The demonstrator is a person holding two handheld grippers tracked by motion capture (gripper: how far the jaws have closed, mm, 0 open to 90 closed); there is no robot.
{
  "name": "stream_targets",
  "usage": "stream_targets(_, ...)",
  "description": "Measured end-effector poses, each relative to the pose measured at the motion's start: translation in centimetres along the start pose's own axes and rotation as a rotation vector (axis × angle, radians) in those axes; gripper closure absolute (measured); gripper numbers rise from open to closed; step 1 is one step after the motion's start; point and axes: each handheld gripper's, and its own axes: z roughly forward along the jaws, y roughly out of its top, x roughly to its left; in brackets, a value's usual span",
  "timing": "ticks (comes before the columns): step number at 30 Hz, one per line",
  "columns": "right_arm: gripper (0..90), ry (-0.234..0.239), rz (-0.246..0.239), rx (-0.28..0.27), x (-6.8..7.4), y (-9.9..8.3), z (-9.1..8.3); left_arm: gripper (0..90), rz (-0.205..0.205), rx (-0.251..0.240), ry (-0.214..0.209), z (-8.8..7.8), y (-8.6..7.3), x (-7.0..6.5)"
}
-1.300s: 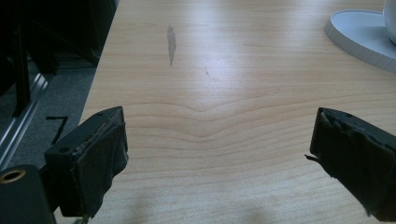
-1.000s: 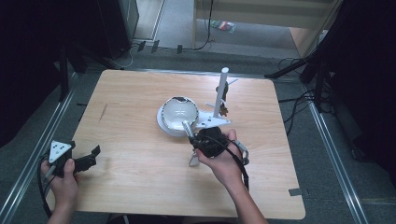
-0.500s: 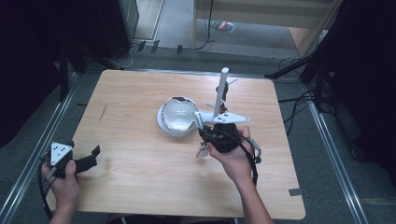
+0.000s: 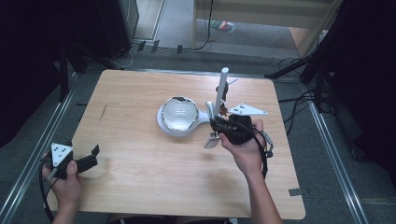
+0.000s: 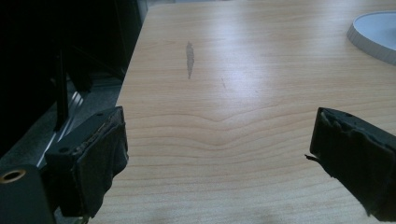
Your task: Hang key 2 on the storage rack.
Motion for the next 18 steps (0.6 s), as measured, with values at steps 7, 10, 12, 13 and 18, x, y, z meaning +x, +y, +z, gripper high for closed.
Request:
stream_targets(7,77.6,-0.035,0.038,-0.02,-1.6,-0.1,-0.4,4.4,-0.009,-0.012,-0.021,-0.1,-0.1,0.2)
stream_targets(10,77.6,-0.04,0.053,-0.028,-2.2,-0.2,-0.5,4.4,-0.007,-0.008,-0.024,-0.1,0.0,0.2)
stream_targets(12,77.5,-0.038,0.061,-0.029,-2.5,-0.3,-0.4,4.4,-0.007,-0.006,-0.027,-0.1,0.0,0.2)
stream_targets(13,77.5,-0.032,0.069,-0.03,-2.7,-0.3,-0.2,4.4,-0.008,-0.007,-0.027,-0.1,0.0,0.2)
stream_targets(18,77.5,-0.013,0.098,-0.029,-3.7,-0.6,0.4,4.4,-0.007,-0.009,-0.028,-0.1,0.0,0.2)
